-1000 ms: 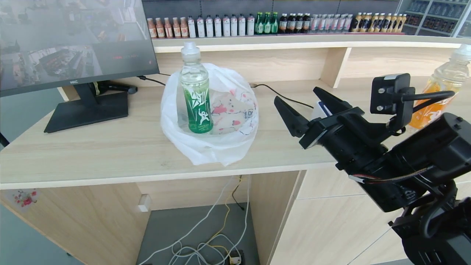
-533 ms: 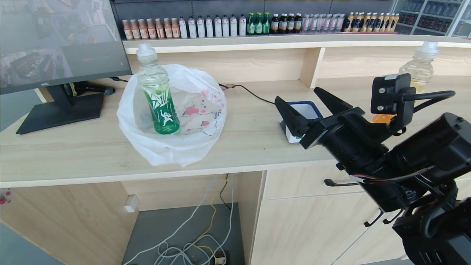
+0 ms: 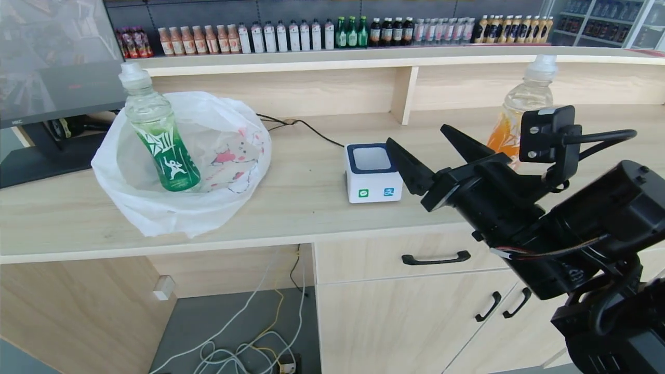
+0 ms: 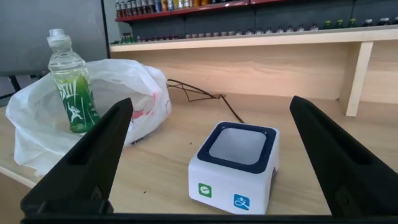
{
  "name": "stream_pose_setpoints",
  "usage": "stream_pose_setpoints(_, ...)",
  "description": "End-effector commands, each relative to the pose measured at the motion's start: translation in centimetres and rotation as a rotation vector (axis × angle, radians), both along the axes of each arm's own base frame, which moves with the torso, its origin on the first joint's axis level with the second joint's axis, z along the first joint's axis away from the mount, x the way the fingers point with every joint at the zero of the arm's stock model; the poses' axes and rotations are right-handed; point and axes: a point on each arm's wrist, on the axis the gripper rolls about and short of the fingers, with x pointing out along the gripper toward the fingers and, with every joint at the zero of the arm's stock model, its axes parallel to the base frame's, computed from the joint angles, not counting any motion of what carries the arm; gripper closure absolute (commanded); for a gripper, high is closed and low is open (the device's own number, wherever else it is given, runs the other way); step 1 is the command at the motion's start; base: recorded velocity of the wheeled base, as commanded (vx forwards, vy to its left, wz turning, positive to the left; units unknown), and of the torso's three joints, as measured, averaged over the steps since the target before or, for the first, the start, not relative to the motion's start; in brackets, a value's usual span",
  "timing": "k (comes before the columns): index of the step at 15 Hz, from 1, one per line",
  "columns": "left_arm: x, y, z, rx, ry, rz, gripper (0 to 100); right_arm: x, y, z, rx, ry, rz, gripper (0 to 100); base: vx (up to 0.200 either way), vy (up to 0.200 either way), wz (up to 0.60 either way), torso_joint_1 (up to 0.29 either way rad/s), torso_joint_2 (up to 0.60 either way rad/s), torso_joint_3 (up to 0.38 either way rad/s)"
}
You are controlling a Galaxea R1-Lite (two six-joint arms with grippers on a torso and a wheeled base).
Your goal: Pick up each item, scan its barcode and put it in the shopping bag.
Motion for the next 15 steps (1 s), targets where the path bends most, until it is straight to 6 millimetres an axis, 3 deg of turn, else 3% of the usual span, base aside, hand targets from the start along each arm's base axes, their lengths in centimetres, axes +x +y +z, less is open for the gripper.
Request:
stream_pose_setpoints(1, 0.0, 0.0, 0.0, 0.0, 0.0, 0.0, 0, 0.11, 0.1, -0.22, -0.004, 0.005, 0.0, 0, 0.0, -0.2, 0.0, 0.002, 0.01, 0.002)
stream_pose_setpoints(7, 0.0, 0.0, 0.0, 0.001, 0.0, 0.0, 0, 0.12, 0.1, -0.33, -0.007, 0.009, 0.0, 0, 0.0, -0.2, 0.0, 0.003, 0.0, 0.003)
stream_pose_setpoints(15, 0.0, 0.0, 0.0, 0.001, 0.0, 0.0, 0, -0.15, -0.39, -0.54, -0.014, 0.018, -0.008, 0, 0.0, 0.0, 0.0, 0.0, 0.0, 0.0)
